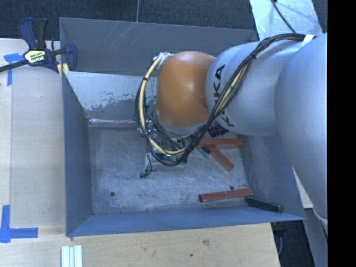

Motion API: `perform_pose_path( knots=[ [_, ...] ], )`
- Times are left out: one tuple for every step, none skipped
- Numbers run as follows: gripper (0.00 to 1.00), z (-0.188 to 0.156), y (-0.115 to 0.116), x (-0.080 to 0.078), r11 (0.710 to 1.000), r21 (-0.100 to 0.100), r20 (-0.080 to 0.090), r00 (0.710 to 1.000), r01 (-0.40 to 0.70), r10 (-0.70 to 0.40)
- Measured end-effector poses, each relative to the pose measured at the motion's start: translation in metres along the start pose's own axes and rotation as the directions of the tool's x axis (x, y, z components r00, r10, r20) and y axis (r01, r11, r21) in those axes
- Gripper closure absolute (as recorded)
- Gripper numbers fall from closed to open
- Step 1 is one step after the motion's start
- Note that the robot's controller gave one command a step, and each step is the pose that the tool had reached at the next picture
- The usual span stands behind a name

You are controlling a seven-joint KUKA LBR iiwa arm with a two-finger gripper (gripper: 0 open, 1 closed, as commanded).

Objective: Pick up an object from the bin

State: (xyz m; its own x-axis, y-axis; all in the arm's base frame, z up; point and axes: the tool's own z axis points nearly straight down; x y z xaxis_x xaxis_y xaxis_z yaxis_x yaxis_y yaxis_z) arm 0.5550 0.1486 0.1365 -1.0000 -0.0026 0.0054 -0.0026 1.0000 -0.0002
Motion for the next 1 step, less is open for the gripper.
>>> perform_pose_path(
  knots=[
    [0.0, -0.0005, -0.0733, -0.0221, 1.0, 0.003, 0.011, 1.0, -0.021, 0.021]
  ],
)
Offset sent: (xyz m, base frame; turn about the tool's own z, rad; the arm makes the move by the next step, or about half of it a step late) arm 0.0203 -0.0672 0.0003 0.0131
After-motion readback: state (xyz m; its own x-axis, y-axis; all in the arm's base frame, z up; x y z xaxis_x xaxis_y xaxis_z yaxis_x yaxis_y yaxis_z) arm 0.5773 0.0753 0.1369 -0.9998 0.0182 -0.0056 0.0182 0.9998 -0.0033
